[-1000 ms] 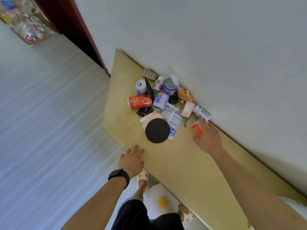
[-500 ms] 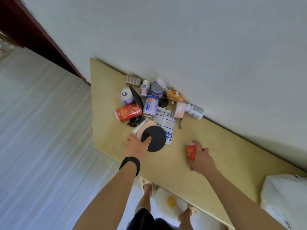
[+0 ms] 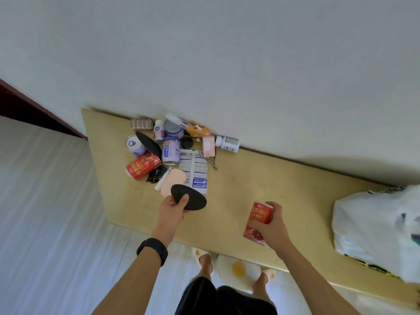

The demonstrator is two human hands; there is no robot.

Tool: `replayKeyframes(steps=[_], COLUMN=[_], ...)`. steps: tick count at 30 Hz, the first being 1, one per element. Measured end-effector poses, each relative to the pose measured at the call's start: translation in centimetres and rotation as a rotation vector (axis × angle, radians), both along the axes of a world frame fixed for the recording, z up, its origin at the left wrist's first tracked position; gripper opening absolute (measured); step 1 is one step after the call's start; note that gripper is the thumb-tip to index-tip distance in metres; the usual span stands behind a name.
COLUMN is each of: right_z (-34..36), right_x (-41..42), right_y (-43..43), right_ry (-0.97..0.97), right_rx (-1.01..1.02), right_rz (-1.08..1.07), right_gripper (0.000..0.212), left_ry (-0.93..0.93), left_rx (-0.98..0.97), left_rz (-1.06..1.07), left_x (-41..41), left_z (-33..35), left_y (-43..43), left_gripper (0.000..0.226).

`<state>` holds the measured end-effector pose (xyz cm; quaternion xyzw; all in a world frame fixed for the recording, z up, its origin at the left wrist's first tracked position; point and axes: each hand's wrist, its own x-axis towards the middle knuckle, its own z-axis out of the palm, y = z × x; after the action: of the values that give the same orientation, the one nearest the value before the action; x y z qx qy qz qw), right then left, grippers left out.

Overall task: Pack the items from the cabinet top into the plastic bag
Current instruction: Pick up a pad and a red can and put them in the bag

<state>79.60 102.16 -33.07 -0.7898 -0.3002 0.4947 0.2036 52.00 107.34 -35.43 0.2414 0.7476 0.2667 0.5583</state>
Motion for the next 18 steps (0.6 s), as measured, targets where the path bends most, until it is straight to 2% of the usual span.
replayKeyframes(steps=[2, 5, 7, 10, 18], right_z=[2.4, 6.3, 9.0, 12.6, 17.6], right_x=[1.3, 4.1, 6.9, 11.2, 22.3], right_y=[-1.3, -3.5, -5.6, -9.1, -18.4], right_ry=[0.099, 0.307, 0.448, 0.597, 0.556], right_rx=[0.069, 0.176, 0.237, 0.295, 0.498], right_rz=[-0.132, -0.348, -0.493, -0.580, -0.783], right_gripper=[0.070, 0.058, 0.050, 0.044, 0.044], left_ry=[-0.049, -0.077, -0.116, -0.148, -0.217], left_rx=[0.039, 0.073, 0.095, 0.162, 0.552], left_rz=[0.083, 0.086, 0.017, -0.132, -0.643], left_x=[1.5, 4.4, 7.6, 13.6, 34.0], left_z=[2.1, 4.5, 6.2, 9.2, 19.6], left_y=[-0.9, -1.8, -2.1, -2.0, -2.6], left_gripper=[0.023, 0.027, 0.026, 0.025, 0.004])
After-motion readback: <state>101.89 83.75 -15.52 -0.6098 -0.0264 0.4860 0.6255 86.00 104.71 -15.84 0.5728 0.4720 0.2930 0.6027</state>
